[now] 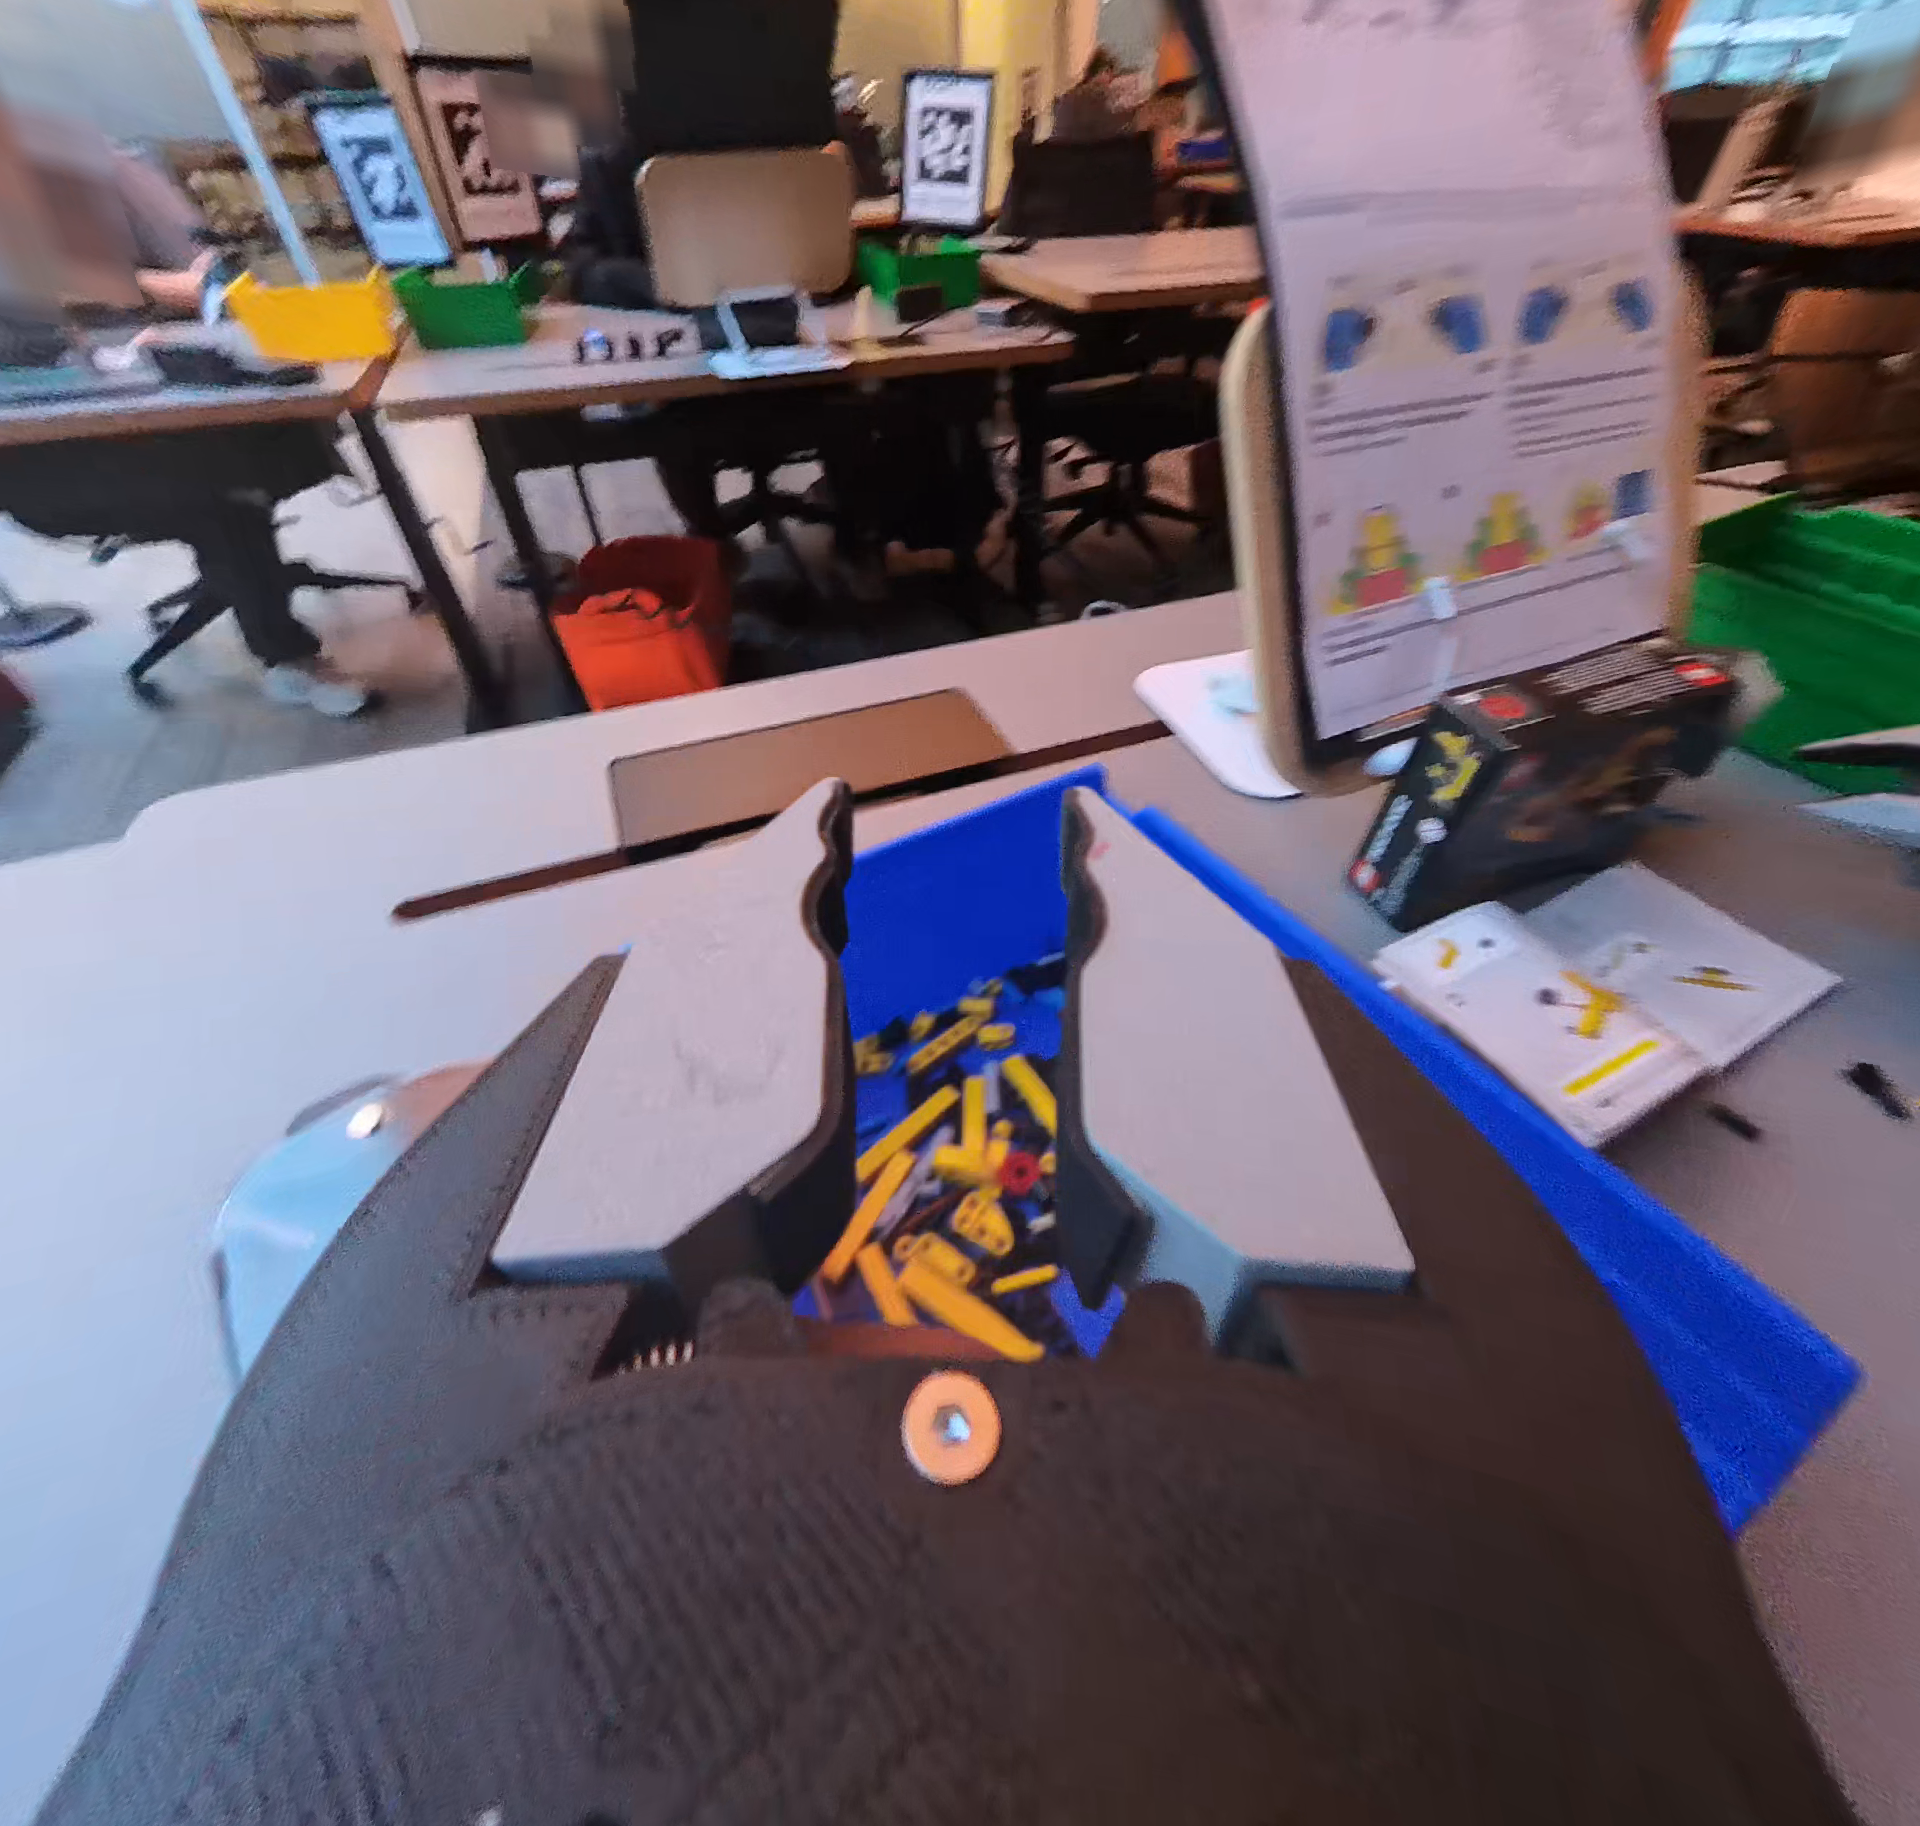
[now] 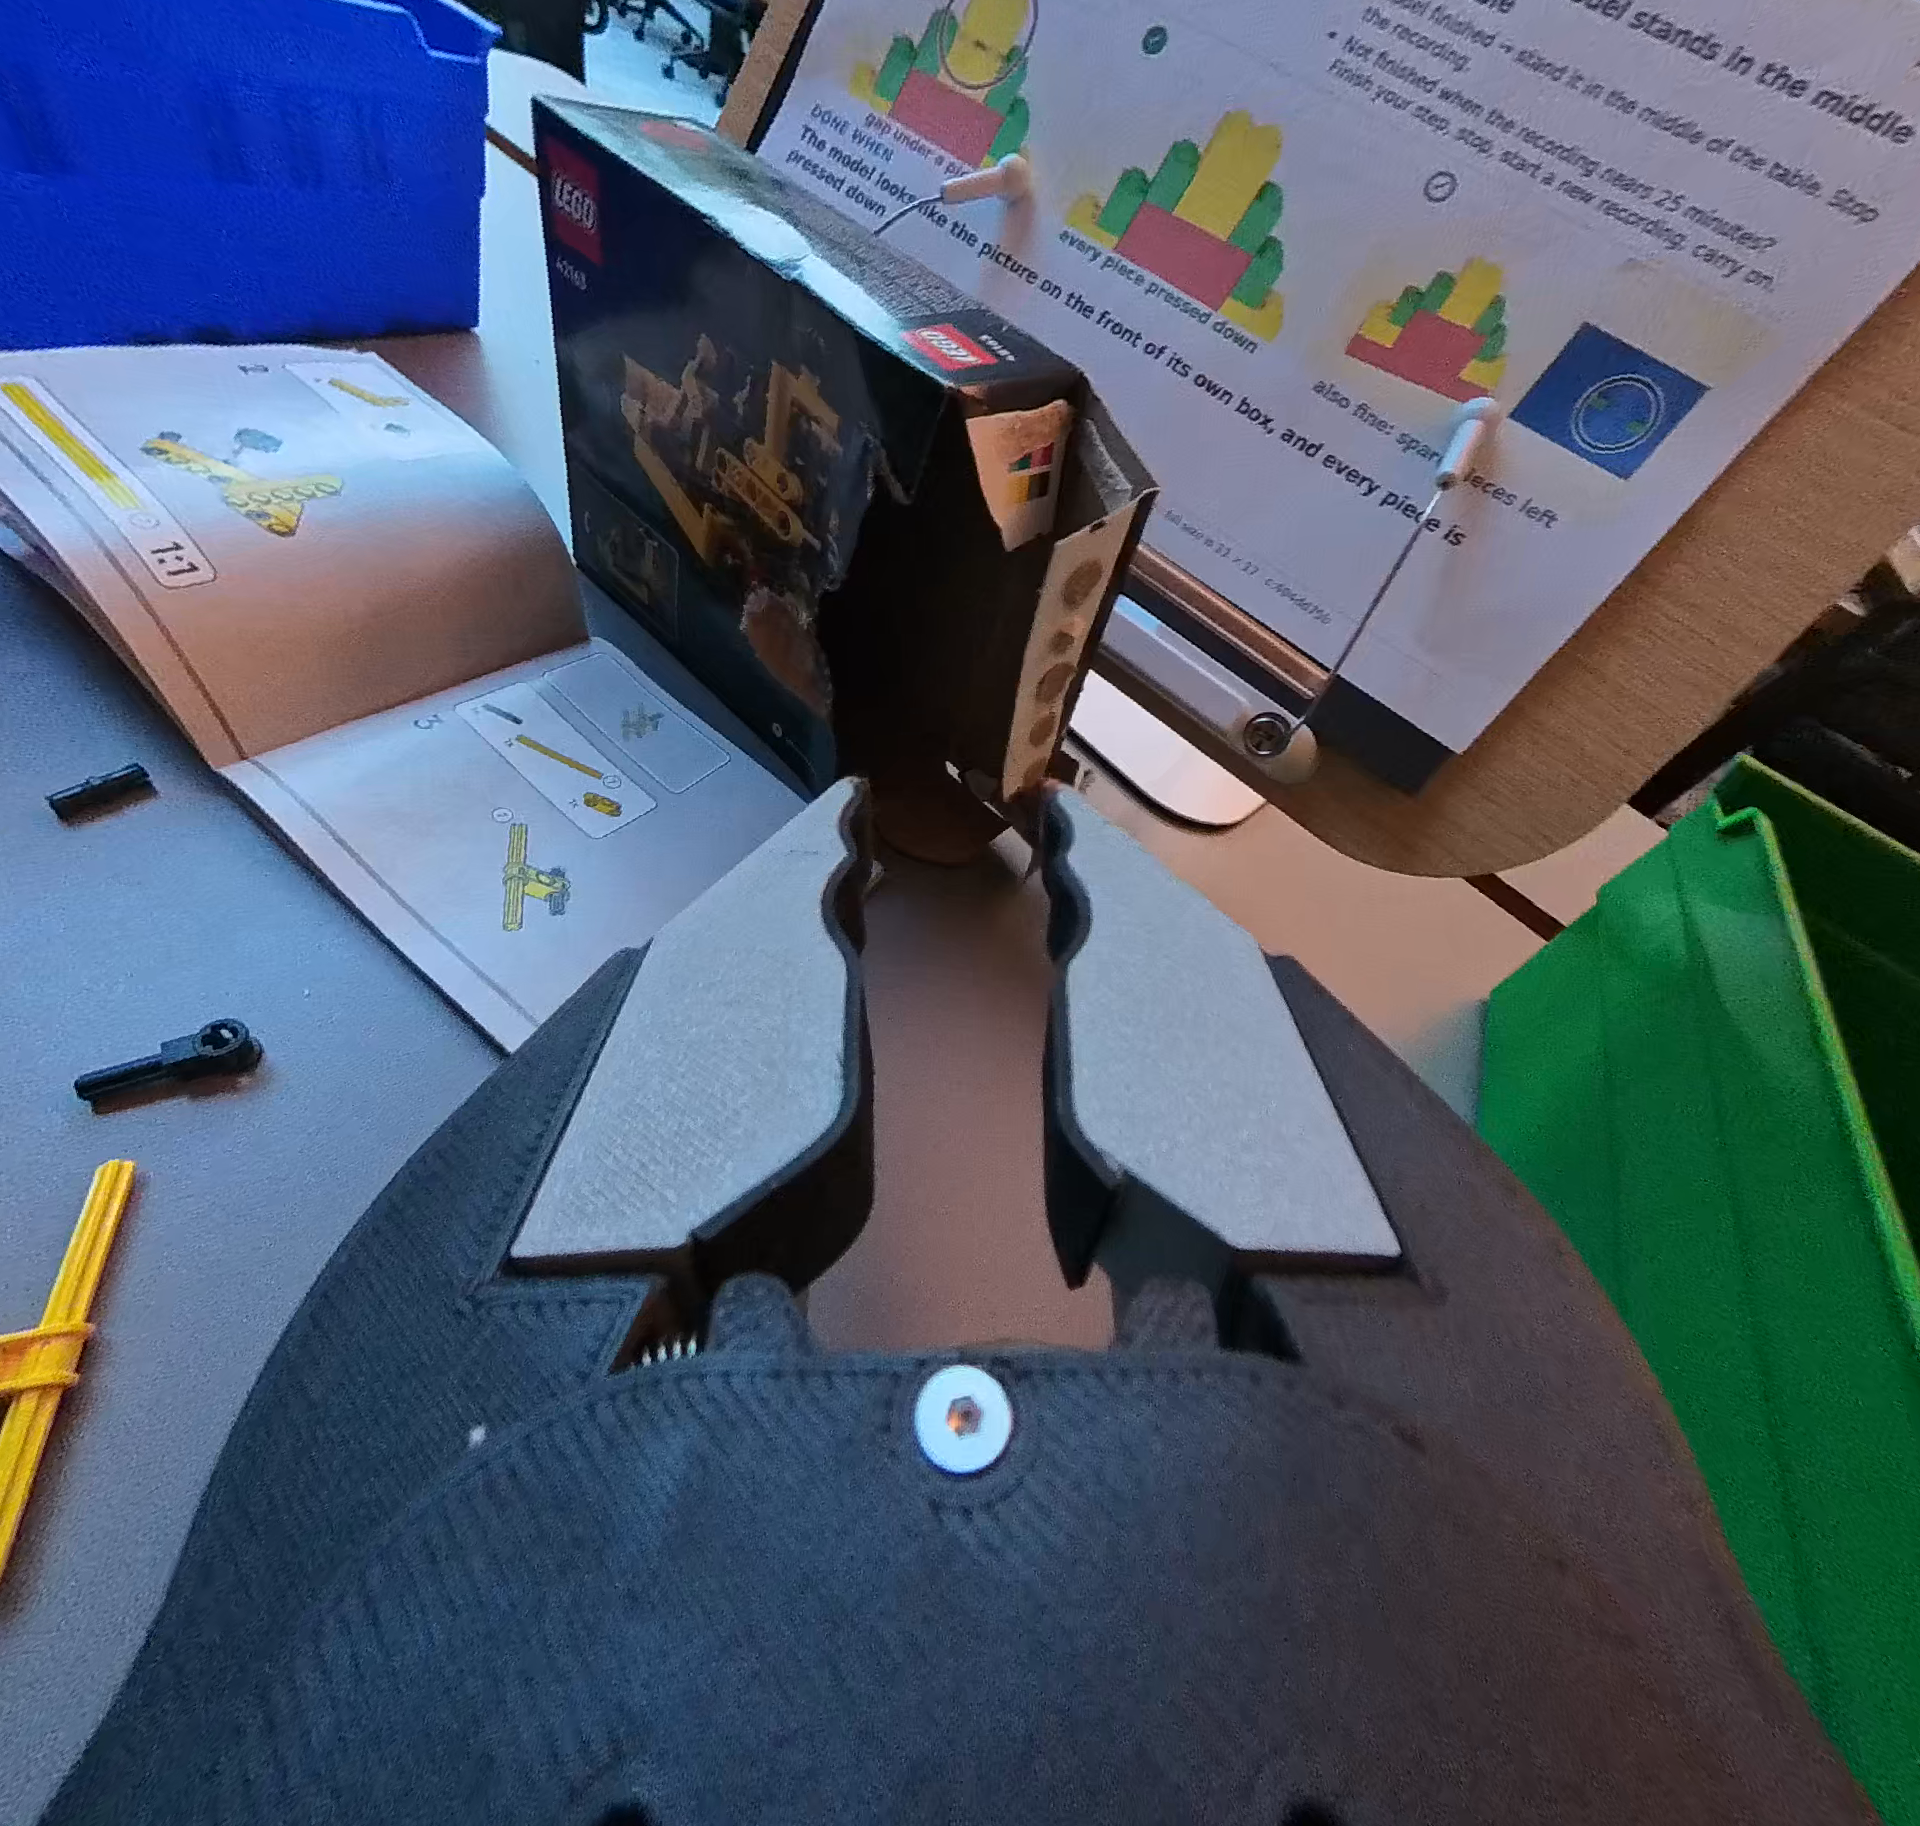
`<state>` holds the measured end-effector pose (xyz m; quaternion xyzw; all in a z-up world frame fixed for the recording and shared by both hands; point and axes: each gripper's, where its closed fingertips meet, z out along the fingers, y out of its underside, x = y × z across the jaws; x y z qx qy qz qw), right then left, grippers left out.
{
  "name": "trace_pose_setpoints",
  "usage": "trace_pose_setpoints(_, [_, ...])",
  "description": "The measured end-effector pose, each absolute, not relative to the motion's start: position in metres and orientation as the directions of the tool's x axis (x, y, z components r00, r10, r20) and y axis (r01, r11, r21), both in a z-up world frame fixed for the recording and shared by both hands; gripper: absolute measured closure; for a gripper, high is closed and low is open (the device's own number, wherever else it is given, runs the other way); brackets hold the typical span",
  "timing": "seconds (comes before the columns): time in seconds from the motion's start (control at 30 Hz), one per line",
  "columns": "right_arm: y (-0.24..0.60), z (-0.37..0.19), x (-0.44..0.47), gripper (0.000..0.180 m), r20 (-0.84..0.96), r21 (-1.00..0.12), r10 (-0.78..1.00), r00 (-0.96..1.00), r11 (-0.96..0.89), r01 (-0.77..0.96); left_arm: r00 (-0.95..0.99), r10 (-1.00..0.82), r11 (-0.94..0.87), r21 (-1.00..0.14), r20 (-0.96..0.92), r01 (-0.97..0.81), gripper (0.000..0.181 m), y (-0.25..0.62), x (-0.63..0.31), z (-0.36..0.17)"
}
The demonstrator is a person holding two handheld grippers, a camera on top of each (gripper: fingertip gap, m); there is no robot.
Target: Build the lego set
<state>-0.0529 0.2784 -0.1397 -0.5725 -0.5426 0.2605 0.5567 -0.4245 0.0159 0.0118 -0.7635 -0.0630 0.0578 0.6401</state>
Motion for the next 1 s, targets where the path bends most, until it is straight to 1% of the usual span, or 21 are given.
trace_pose_setpoints(0.03, [0.279, -0.139, -0.052, 0.15, 0.3, -0.923, 0.912, 0.279, 0.204, 0.325, 0.982, 0.19, -0.186, -0.981, 0.012, 0.048, 0.142, 0.012, -0.434, 0.004])
trace_pose_setpoints(0.17, [0.279, -0.14, -0.053, 0.151, 0.295, -0.923, 0.915, 0.276, 0.199, 0.329, 0.982, 0.157, -0.157, -0.979, 0.105, 0.13, 0.14, 0.0, -0.444, -0.013])
trace_pose_setpoints(0.2, [0.278, -0.141, -0.053, 0.151, 0.297, -0.921, 0.916, 0.27, 0.2, 0.334, 0.981, 0.173, -0.154, -0.981, 0.088, 0.116, 0.141, -0.002, -0.45, -0.014])
trace_pose_setpoints(0.27, [0.278, -0.142, -0.055, 0.151, 0.302, -0.918, 0.917, 0.26, 0.206, 0.339, 0.965, 0.261, -0.111, -0.992, 0.029, 0.06, 0.151, -0.01, -0.474, -0.014])
trace_pose_setpoints(0.3, [0.278, -0.143, -0.055, 0.151, 0.302, -0.917, 0.918, 0.257, 0.206, 0.34, 0.951, 0.31, -0.107, -0.993, 0.016, 0.051, 0.152, -0.014, -0.487, -0.017])
trace_pose_setpoints(0.37, [0.278, -0.143, -0.055, 0.151, 0.295, -0.92, 0.921, 0.255, 0.201, 0.336, 0.934, 0.356, -0.133, -0.988, 0.03, 0.082, 0.15, -0.016, -0.501, -0.03])
trace_pose_setpoints(0.47, [0.279, -0.142, -0.054, 0.151, 0.281, -0.925, 0.925, 0.256, 0.19, 0.328, 0.935, 0.351, -0.184, -0.976, 0.048, 0.119, 0.148, -0.009, -0.503, -0.046])
trace_pose_setpoints(0.57, [0.279, -0.141, -0.054, 0.152, 0.273, -0.928, 0.928, 0.255, 0.185, 0.322, 0.931, 0.365, -0.281, -0.954, -0.006, 0.104, 0.143, -0.003, -0.503, -0.067])
trace_pose_setpoints(0.63, [0.279, -0.141, -0.054, 0.152, 0.269, -0.93, 0.929, 0.252, 0.183, 0.318, 0.924, 0.376, -0.33, -0.942, -0.064, 0.069, 0.144, 0.0, -0.504, -0.075])
trace_pose_setpoints(0.77, [0.278, -0.139, -0.053, 0.152, 0.252, -0.938, 0.935, 0.249, 0.173, 0.301, 0.923, 0.379, -0.345, -0.935, -0.064, 0.076, 0.141, 0.004, -0.501, -0.081])
trace_pose_setpoints(0.87, [0.278, -0.137, -0.053, 0.152, 0.233, -0.945, 0.94, 0.247, 0.159, 0.286, 0.913, 0.401, -0.313, -0.947, -0.069, 0.066, 0.139, 0.004, -0.504, -0.076])
trace_pose_setpoints(1.0, [0.279, -0.136, -0.052, 0.152, 0.225, -0.948, 0.942, 0.25, 0.152, 0.28, 0.92, 0.392, -0.301, -0.946, -0.01, 0.118, 0.135, 0.006, -0.501, -0.079])
